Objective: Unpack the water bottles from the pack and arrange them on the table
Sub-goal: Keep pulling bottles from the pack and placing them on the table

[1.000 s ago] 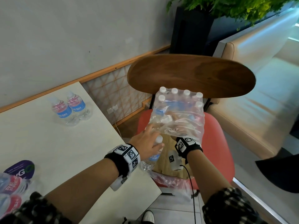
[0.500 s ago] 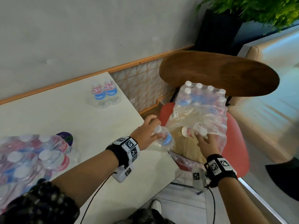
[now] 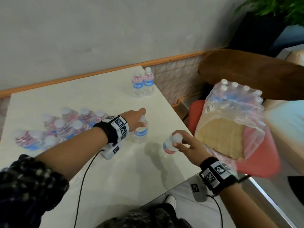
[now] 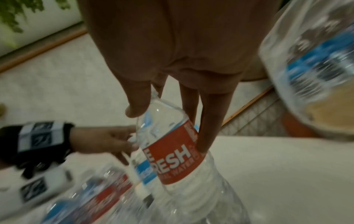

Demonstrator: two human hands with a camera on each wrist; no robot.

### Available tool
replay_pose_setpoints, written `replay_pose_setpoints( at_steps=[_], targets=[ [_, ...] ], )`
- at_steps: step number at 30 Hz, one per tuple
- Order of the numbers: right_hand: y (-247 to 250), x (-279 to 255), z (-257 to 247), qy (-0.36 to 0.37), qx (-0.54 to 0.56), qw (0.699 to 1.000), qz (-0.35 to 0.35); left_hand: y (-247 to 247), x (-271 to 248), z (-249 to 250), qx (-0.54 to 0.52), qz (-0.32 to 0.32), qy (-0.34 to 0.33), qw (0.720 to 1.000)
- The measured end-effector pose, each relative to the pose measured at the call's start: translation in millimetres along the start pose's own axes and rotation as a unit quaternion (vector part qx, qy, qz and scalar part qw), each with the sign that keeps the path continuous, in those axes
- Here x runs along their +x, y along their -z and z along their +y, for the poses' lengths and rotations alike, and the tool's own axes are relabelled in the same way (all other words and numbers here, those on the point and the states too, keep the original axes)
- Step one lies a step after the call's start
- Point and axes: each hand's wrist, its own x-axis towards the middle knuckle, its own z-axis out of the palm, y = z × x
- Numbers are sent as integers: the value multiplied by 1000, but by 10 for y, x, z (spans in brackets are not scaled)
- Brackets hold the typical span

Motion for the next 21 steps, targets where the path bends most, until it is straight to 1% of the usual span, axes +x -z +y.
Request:
replay_pose_setpoints(
  at_steps=[2,5,8,11,14,16,18,19,20,21],
  targets=[
    [-318,60,-87,11,-20,998,-58,74,-103,-134,20,-12,8,1000],
    [-744,170,-265,52,-41,991,-118,171,-215,-259,50,-44,9,998],
    [-1106,292,-434,55,-46,982,-177,263,-300,-325,84,-79,6,993],
    [-1425,413,-568,53,-54,974,-213,315,-337,-399,86,-102,-1,991],
    [-1640,502,-687,37,-47,973,-222,330,-367,-450,83,-110,-6,991],
    [-1663,528,-694,-6,-18,975,-221,346,-385,-453,84,-106,-6,991],
    [-1603,528,-620,-98,28,973,-207,359,-396,-469,75,-101,-5,992],
    [-1564,521,-568,-166,73,963,-200,358,-395,-485,72,-96,-5,993],
    [-1539,510,-507,-237,145,941,-194,355,-388,-503,71,-92,-7,993],
    [-1525,495,-452,-294,221,910,-191,352,-380,-518,71,-93,-10,993]
  ],
)
